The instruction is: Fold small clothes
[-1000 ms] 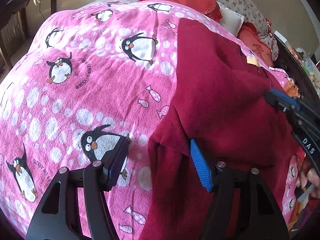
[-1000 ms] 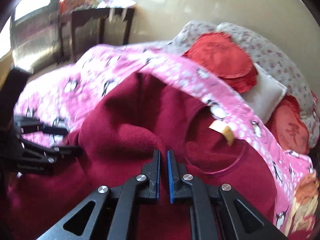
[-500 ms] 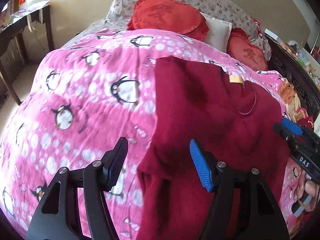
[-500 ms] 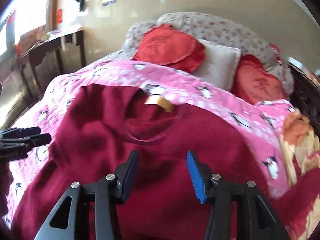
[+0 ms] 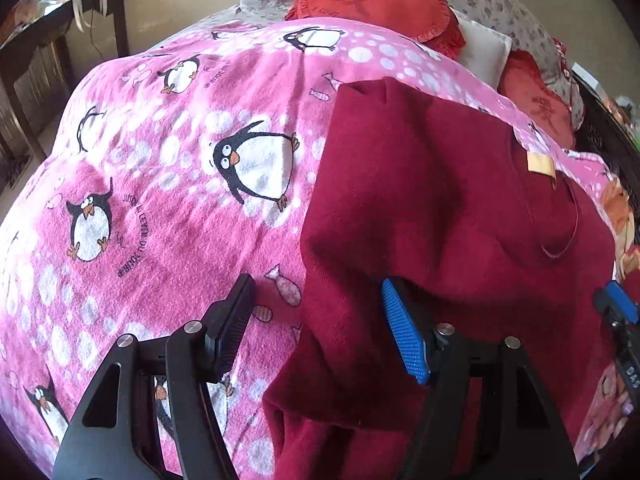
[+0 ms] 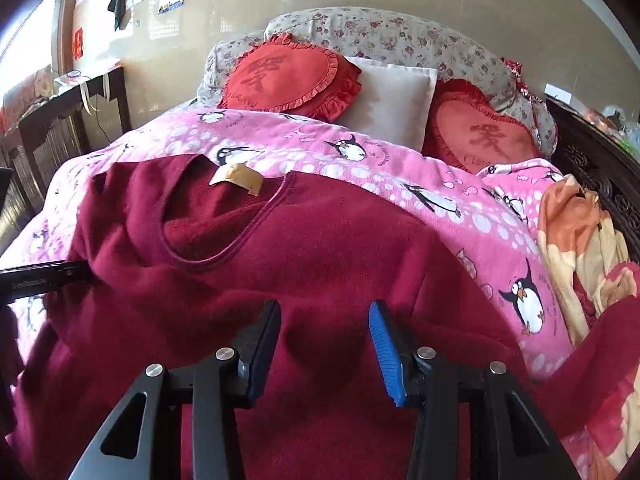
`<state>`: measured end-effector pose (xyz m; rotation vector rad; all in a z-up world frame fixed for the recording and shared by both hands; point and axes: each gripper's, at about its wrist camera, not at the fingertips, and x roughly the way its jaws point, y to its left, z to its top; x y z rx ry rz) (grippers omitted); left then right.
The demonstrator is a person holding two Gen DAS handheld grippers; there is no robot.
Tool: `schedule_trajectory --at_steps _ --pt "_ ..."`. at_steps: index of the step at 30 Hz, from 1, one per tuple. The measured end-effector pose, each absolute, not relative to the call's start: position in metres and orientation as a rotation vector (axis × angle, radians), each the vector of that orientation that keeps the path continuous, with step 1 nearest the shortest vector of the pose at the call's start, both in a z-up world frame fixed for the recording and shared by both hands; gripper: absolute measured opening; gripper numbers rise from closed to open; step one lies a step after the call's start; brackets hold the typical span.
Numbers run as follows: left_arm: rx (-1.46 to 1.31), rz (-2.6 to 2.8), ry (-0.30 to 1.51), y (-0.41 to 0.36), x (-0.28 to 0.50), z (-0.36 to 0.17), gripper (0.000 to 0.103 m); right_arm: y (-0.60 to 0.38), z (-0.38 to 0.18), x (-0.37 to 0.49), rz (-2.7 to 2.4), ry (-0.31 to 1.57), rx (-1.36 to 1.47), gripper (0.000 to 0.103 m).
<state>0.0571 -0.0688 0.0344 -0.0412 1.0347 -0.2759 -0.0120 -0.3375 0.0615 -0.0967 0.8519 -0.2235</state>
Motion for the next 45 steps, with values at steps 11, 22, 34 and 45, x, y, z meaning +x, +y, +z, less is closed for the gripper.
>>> schedule_trajectory --at_steps 11,22,34,45 --pt "0.006 -0.303 1.024 -0.072 0.023 0.047 0.066 -0.354 0.045 -0.071 -0.256 0.926 0.03 0.045" --pt "0.083 -0.334 0.993 -0.093 -0.009 0.059 0.066 -0.36 0.066 -0.076 -0.284 0.908 0.09 0.045" --pt "0.091 -0.411 1.033 -0.128 -0.017 0.054 0.067 -0.386 0.065 -0.098 -0.299 0.914 0.217 0.046" --pt "0.125 -0.403 1.05 -0.146 -0.014 0.036 0.068 -0.417 0.067 -0.111 -0.348 0.908 0.279 0.046"
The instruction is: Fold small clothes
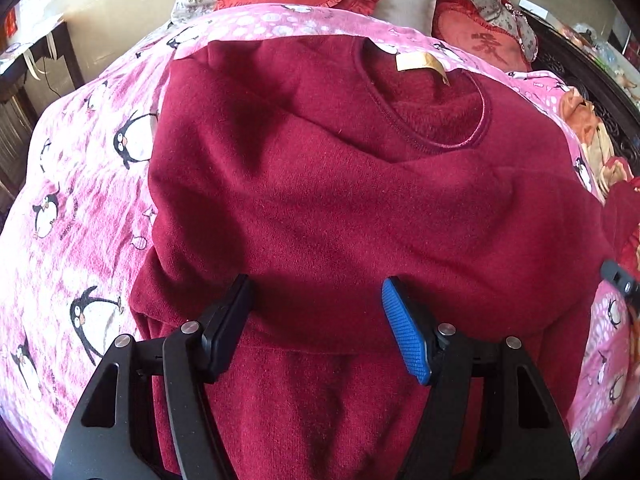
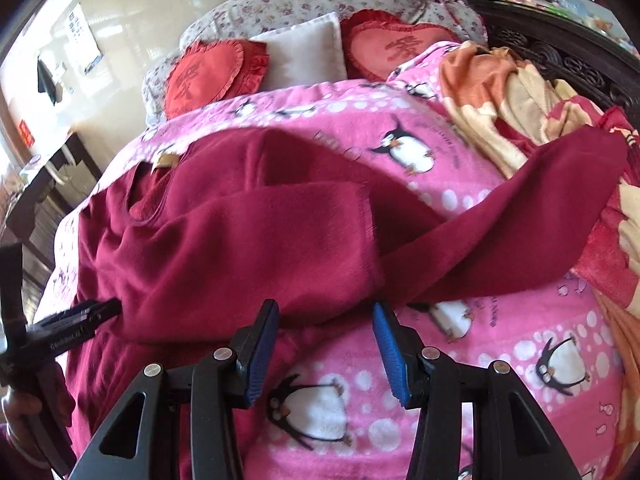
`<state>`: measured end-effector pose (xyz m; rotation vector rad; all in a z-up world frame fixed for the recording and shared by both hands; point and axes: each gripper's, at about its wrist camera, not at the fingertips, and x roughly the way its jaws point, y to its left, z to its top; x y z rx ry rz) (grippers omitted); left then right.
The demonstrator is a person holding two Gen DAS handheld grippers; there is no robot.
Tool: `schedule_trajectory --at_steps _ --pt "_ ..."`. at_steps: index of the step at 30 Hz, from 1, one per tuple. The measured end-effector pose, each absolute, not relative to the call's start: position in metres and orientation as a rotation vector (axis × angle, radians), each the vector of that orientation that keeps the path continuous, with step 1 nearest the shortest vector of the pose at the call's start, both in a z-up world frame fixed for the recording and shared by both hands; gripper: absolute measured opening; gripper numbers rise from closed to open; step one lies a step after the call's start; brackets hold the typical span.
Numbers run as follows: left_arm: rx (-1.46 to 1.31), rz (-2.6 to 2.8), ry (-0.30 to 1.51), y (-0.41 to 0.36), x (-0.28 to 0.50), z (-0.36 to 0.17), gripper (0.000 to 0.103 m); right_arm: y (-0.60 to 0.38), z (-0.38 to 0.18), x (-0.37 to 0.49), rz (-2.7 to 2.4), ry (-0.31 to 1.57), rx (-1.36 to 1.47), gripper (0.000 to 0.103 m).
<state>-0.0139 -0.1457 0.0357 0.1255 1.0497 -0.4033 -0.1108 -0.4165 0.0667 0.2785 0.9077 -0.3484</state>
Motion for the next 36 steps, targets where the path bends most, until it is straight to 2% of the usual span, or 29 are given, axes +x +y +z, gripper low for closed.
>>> schedule_trajectory --at_steps 7,14,15,23,25,27,29,36 --pt "0.111 -0.422 1.045 -0.141 -0.014 0.031 0.071 -0.479 0.089 -0.112 -0.465 0.847 0.36 0.047" --pt "0.116 -0.424 1.027 -0.142 -0.017 0.027 0.074 -0.58 0.106 -0.095 -0.662 0.799 0.498 0.05" --pt "0.117 -0.425 1.026 -0.143 -0.018 0.026 0.074 -0.589 0.107 -0.093 -0.688 0.799 0.504 0.052" --pt "0.125 -0.426 1.012 -0.148 -0.018 0.024 0.08 -0.653 0.085 -0.071 -0.778 0.851 0.593 0.053" --pt "0.13 -0.426 1.002 -0.149 -0.019 0.023 0.081 -0.658 0.078 -0.066 -0.77 0.88 0.568 0.047" --pt "0.132 -0.431 0.999 -0.148 -0.019 0.023 0.081 -0.658 0.076 -0.069 -0.793 0.891 0.537 0.015" --pt "0.129 -0.443 1.007 -0.147 -0.018 0.024 0.081 -0.661 0.082 -0.083 -0.774 0.838 0.566 0.008" --pt "0.031 -0.462 1.024 -0.117 -0.012 0.053 0.081 -0.612 0.159 -0.118 -0.56 0.652 0.513 0.007"
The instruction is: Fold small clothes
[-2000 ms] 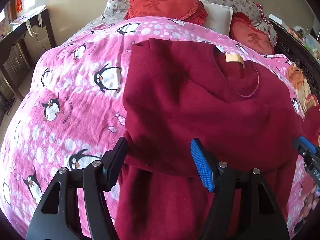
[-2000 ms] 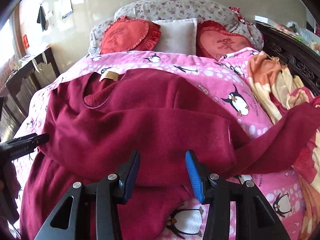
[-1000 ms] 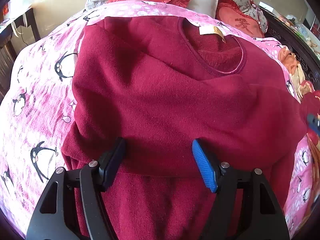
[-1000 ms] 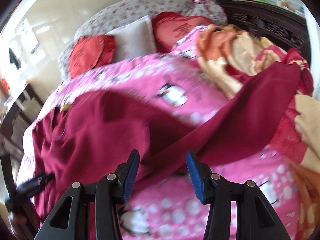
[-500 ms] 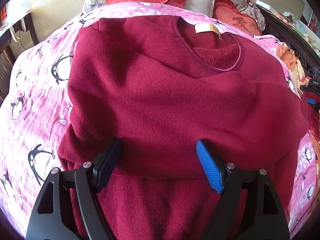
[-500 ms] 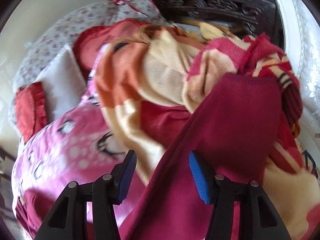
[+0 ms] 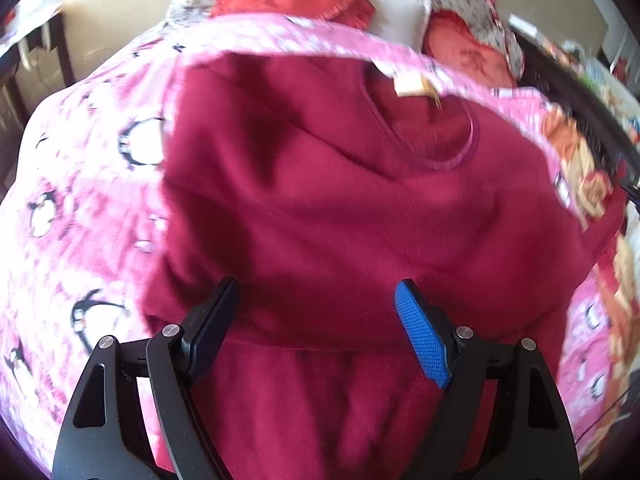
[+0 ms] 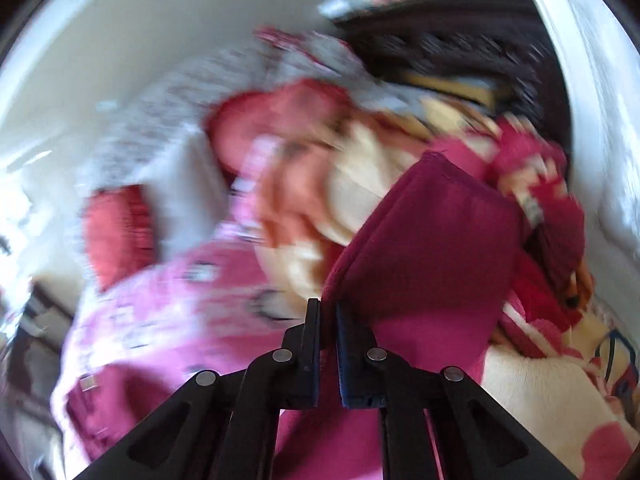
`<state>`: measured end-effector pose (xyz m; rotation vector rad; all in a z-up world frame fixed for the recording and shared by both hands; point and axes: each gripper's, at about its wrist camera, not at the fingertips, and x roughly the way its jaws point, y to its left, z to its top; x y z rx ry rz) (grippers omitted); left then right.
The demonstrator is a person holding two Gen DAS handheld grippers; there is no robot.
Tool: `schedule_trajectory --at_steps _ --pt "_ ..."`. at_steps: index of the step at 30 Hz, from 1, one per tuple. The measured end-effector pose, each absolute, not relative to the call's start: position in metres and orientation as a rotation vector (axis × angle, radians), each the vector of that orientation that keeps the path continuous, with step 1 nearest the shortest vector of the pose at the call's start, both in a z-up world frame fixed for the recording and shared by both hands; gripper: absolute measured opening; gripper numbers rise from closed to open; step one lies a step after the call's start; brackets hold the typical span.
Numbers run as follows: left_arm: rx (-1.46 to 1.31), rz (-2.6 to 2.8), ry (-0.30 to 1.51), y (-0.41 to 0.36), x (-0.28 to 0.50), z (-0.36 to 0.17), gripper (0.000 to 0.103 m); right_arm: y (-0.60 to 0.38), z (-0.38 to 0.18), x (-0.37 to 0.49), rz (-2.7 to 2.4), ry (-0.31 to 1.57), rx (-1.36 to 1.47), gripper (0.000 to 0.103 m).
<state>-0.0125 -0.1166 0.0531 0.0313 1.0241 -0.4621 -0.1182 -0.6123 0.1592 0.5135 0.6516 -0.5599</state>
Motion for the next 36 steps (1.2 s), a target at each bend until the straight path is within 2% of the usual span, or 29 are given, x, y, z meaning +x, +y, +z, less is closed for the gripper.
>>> schedule_trajectory --at_steps 4,9,12,15,19,21,22,23,24,26,30,31,32,34,36 --pt "-0.049 -0.419 0.986 -0.083 -0.008 0.075 0.081 -0.535 0.217 -0.112 -0.315 0.596 0.372 0.007" --pt "-0.1 -0.368 0.941 -0.046 -0.003 0.096 0.081 -0.407 0.23 -0.077 0.031 0.642 0.214 0.007" --pt "-0.145 -0.351 0.937 -0.03 0.0 0.098 0.081 -0.335 0.2 -0.056 0.2 0.726 0.153 0.006" --pt "-0.231 -0.354 0.982 -0.021 0.005 0.09 0.081 -0.277 0.133 -0.028 0.252 0.871 0.064 0.007" --pt "-0.225 -0.378 1.022 -0.033 0.003 0.083 0.081 -0.26 0.053 -0.004 0.221 1.091 0.083 0.009" --pt "-0.191 -0.405 1.01 -0.043 0.0 0.082 0.081 -0.265 0.044 -0.009 0.213 1.106 0.106 0.01" --pt "-0.17 -0.423 0.997 -0.05 -0.001 0.083 0.081 -0.27 0.048 -0.015 0.217 1.085 0.116 0.012" --pt "-0.151 -0.435 0.988 -0.057 -0.002 0.082 0.081 -0.275 0.054 -0.022 0.22 1.068 0.129 0.02" --pt "-0.123 -0.443 0.987 -0.067 -0.001 0.08 0.081 -0.28 0.06 -0.031 0.217 1.053 0.141 0.032" --pt "-0.046 -0.45 1.017 -0.088 0.004 0.07 0.081 -0.297 0.074 -0.048 0.184 1.004 0.177 0.043" --pt "-0.023 -0.443 1.052 -0.114 0.015 0.051 0.081 -0.338 0.093 -0.082 0.092 0.921 0.29 0.044" --pt "-0.042 -0.465 1.059 -0.119 0.017 0.049 0.078 -0.349 0.096 -0.091 0.058 0.912 0.309 0.044" --pt "-0.054 -0.485 1.073 -0.123 0.019 0.047 0.056 -0.361 0.098 -0.1 0.016 0.901 0.319 0.044" --pt "-0.042 -0.524 1.124 -0.136 0.022 0.046 0.025 -0.376 0.096 -0.113 -0.056 0.889 0.32 0.044" --pt "-0.006 -0.533 1.094 -0.143 0.019 0.057 0.016 -0.395 0.092 -0.125 -0.143 0.89 0.321 0.044"
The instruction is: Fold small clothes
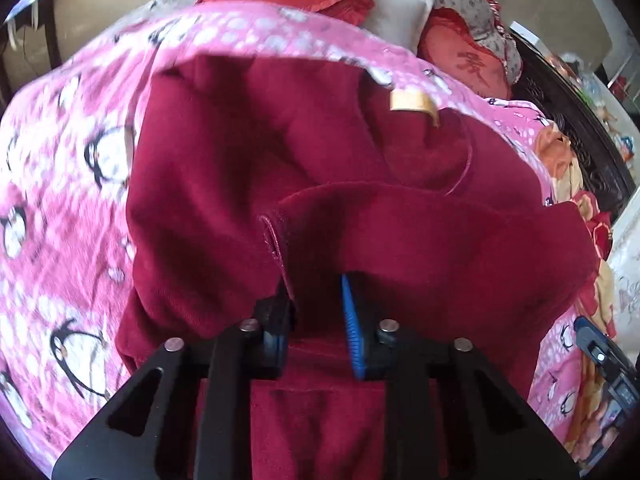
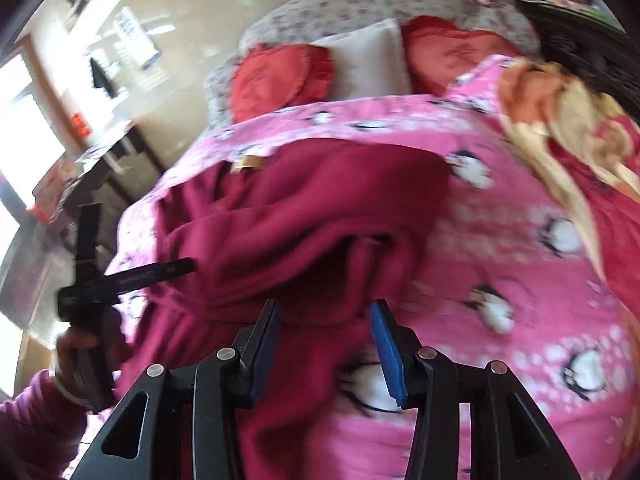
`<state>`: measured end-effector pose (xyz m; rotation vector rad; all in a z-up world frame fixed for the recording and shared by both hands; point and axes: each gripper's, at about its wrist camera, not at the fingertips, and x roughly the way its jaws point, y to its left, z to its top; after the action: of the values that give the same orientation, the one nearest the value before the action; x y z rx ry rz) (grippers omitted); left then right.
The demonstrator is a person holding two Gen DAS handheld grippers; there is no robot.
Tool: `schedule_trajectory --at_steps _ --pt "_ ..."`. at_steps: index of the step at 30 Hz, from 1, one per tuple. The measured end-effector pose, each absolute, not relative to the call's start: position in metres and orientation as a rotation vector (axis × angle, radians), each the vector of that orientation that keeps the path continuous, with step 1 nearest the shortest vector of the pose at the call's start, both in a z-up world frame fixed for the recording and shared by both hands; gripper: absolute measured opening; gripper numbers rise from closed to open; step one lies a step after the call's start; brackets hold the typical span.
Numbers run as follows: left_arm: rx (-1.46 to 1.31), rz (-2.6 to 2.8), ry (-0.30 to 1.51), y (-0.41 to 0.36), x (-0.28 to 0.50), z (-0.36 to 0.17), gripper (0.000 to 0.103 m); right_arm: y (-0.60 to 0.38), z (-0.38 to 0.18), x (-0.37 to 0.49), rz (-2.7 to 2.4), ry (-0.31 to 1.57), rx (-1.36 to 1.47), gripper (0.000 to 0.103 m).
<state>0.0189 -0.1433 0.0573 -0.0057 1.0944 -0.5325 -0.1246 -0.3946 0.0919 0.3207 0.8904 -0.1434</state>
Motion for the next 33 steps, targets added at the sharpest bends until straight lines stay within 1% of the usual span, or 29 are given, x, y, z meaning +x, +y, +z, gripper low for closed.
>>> schedule_trajectory --at_steps 1,4,9,12,15,16,18,19,20,23,27,29,30,31,32,33 --pt "0.009 -0.551 1.068 -0.146 0.017 0.066 0.011 -0.402 0.087 -0.128 -0.184 0.902 0.32 0.044" --pt "0.008 -0.58 0.975 -0.143 0.013 0.101 0.008 -0.414 0.082 -0.128 -0.227 0.917 0.314 0.044" --pt "-0.038 -0.586 0.859 -0.129 0.017 0.159 0.007 -0.421 0.098 -0.128 -0.263 0.8 0.313 0.044" --pt "-0.036 -0.603 0.8 -0.129 0.02 0.191 0.007 -0.413 0.104 -0.124 -0.241 0.786 0.303 0.044" --pt "-0.058 -0.604 0.824 -0.12 0.025 0.194 0.007 -0.392 0.102 -0.119 -0.215 0.809 0.227 0.044" --pt "-0.076 -0.609 0.855 -0.119 0.028 0.188 0.009 -0.386 0.1 -0.119 -0.209 0.815 0.216 0.044" --pt "-0.08 -0.589 0.934 -0.114 0.032 0.164 0.027 -0.381 0.097 -0.12 -0.182 0.826 0.221 0.044" --pt "-0.069 -0.574 0.967 -0.114 0.031 0.153 0.05 -0.38 0.095 -0.121 -0.169 0.831 0.231 0.044" --pt "-0.07 -0.564 0.993 -0.113 0.029 0.139 0.06 -0.379 0.093 -0.121 -0.162 0.835 0.237 0.044" --pt "-0.084 -0.529 1.057 -0.108 0.029 0.1 0.06 -0.377 0.087 -0.123 -0.14 0.86 0.253 0.044" --pt "-0.032 -0.482 1.149 -0.12 0.031 0.054 0.06 -0.376 0.083 -0.125 -0.135 0.881 0.251 0.044" --pt "-0.031 -0.488 1.131 -0.127 0.029 0.047 0.06 -0.377 0.082 -0.128 -0.137 0.882 0.261 0.044" --pt "-0.026 -0.496 1.107 -0.131 0.027 0.048 0.06 -0.378 0.081 -0.129 -0.14 0.88 0.268 0.044" --pt "-0.021 -0.512 1.098 -0.135 0.026 0.049 0.045 -0.38 0.081 -0.131 -0.145 0.879 0.276 0.044" --pt "-0.022 -0.54 1.107 -0.139 0.025 0.051 0.011 -0.381 0.08 -0.134 -0.15 0.879 0.284 0.044" --pt "-0.01 -0.55 1.114 -0.145 0.024 0.056 0.006 -0.383 0.08 -0.136 -0.155 0.877 0.288 0.044"
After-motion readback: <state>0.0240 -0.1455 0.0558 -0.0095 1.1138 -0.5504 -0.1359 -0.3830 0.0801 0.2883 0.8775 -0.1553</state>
